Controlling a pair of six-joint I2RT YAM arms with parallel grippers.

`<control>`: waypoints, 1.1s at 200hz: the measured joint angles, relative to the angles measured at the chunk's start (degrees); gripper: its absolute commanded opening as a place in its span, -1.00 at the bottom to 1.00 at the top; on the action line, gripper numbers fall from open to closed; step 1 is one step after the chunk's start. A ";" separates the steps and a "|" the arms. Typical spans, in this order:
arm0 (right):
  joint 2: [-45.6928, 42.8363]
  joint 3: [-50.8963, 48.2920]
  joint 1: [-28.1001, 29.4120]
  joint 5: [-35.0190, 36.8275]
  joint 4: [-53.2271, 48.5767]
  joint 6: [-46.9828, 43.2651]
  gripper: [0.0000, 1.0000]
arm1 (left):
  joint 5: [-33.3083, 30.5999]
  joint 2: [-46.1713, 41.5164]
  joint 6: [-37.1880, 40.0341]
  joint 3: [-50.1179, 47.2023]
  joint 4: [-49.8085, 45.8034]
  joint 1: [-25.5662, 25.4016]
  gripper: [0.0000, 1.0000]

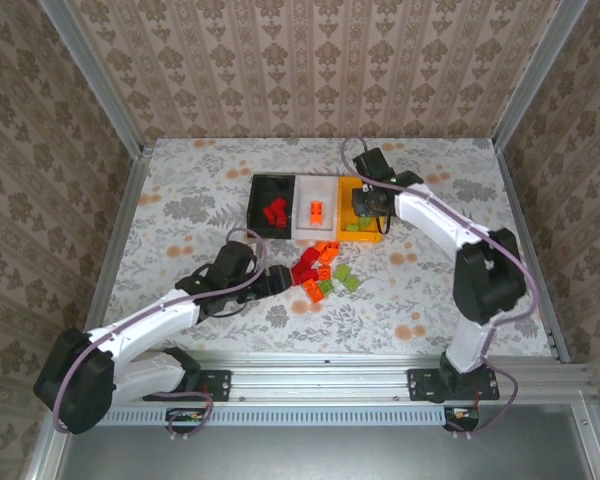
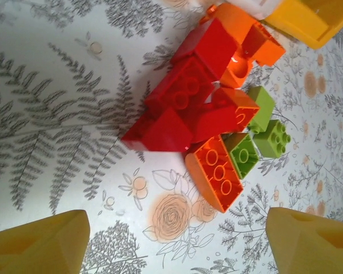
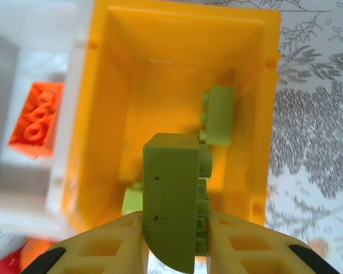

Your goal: Sort the legos into containers by color

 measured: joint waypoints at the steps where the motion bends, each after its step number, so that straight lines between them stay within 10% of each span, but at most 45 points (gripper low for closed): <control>1: 0.20 0.13 -0.07 -0.04 0.00 0.00 -0.42 | 0.00 -0.11 -0.02 -0.07 -0.02 0.00 0.75; 96: -2.78 -0.11 -0.70 -2.54 -2.40 -2.43 -0.03 | -1.97 -8.96 -0.39 -1.31 -2.89 0.44 0.89; 141: -19.34 -15.37 15.02 -1.95 0.61 3.34 -0.17 | -4.57 -5.42 -1.29 -1.31 -3.80 1.68 0.84; 220: -8.76 -21.46 32.44 -2.25 2.29 12.39 0.10 | -5.55 -4.96 -5.03 -4.52 -6.21 5.33 0.84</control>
